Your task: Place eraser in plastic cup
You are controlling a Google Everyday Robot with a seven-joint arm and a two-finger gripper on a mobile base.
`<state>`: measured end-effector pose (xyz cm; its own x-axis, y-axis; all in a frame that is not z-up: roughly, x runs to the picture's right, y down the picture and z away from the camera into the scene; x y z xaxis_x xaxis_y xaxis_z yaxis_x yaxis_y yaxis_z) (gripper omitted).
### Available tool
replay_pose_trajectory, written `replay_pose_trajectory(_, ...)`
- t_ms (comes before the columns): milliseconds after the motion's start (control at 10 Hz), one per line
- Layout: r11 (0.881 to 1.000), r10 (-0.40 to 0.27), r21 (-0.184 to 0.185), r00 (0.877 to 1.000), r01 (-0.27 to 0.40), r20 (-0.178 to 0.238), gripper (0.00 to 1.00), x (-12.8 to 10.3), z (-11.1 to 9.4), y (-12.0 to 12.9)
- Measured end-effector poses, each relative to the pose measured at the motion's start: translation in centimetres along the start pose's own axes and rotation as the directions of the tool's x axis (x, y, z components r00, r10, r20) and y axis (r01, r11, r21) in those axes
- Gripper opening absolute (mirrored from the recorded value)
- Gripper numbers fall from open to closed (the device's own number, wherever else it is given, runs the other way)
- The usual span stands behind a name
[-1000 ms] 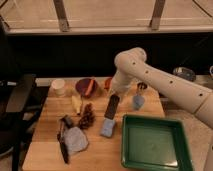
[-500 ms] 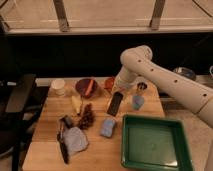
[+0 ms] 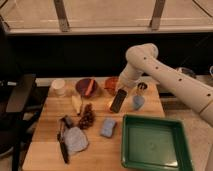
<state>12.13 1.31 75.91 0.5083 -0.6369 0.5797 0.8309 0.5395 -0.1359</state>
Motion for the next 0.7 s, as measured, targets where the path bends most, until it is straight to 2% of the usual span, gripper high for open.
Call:
replay_pose_trajectory(200,0.997,0.077,0.011,0.997,-0.077,-0.016,0.0,2.8,-1.2,2.7)
replay_pose_trajectory(300,0.988,0.152,0.02,0.988,-0.152,-0.032,0.0,4.7,-2.0,4.9)
replay_pose_trajectory(400,0.975,0.222,0.032,0.974,-0.221,-0.041,0.0,6.2,-2.4,6.4)
replay_pose_trajectory(500,0.959,0.283,0.042,0.958,-0.282,-0.045,0.0,7.3,-2.5,7.4)
replay_pose_trajectory(600,0.929,0.368,0.059,0.928,-0.365,-0.051,0.0,8.6,-2.4,8.3)
replay_pose_trajectory(700,0.891,0.453,0.072,0.89,-0.449,-0.055,0.0,10.0,-1.8,8.8)
